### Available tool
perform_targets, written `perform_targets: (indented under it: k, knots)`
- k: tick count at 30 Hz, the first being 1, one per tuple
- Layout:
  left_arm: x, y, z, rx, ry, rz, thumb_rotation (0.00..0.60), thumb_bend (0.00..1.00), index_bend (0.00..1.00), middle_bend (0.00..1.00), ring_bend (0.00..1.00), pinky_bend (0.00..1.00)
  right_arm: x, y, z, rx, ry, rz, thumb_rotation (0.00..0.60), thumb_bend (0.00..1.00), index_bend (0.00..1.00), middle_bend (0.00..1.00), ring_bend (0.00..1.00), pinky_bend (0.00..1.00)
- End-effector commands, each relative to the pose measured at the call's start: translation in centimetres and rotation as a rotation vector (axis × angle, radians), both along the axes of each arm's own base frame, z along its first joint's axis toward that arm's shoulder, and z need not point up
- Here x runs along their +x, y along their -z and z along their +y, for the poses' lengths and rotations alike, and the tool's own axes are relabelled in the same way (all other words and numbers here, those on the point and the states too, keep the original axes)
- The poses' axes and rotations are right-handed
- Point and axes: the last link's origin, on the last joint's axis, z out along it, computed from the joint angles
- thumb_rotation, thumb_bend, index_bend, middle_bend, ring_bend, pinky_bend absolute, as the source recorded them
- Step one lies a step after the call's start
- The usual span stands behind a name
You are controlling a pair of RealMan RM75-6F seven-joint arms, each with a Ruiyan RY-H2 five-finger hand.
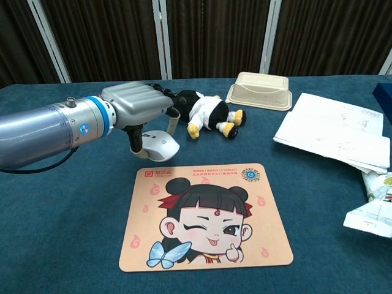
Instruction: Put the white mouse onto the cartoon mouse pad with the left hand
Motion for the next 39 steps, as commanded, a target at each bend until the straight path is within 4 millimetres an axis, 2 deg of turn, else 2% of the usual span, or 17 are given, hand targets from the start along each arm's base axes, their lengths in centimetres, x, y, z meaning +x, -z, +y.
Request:
perform_targets:
  k: [1, 7, 13, 25, 39]
  knots:
    - [0.1, 0.3, -1.8, -0.103, 0.165, 0.028, 0.6, 0.23, 0.56, 0.0, 0.0, 0.0, 0.0, 0.0, 0.0, 0.0, 0.0, 0.0, 0.6, 0.11, 0.01, 0.0, 0.0, 0.0]
    - [0.0, 1.1, -3.4, -0.231, 0.345, 0.078, 0.6, 0.23, 0.56, 0.0, 0.0, 0.0, 0.0, 0.0, 0.0, 0.001, 0.001, -0.002, 0.6, 0.11, 0.01, 0.0, 0.0, 0.0]
    - [-1.0, 1.4, -3.8, -0.305, 0.437, 0.123, 0.6, 0.23, 0.56, 0.0, 0.0, 0.0, 0.0, 0.0, 0.0, 0.001, 0.001, -0.002, 0.6, 0.11, 0.01, 0.0, 0.0, 0.0]
    - [-1.3, 1.9, -4.1, -0.316, 0.585, 0.15, 0.6, 0.23, 0.56, 0.0, 0.0, 0.0, 0.0, 0.0, 0.0, 0.001, 0.002, -0.003, 0.6, 0.11, 0.01, 0.0, 0.0, 0.0]
    - [-1.2, 2.5, -4.1, -0.316, 0.665, 0.136, 0.6, 0.23, 0.55, 0.0, 0.0, 0.0, 0.0, 0.0, 0.0, 0.002, 0.002, -0.004, 0.6, 0.11, 0.01, 0.0, 0.0, 0.0]
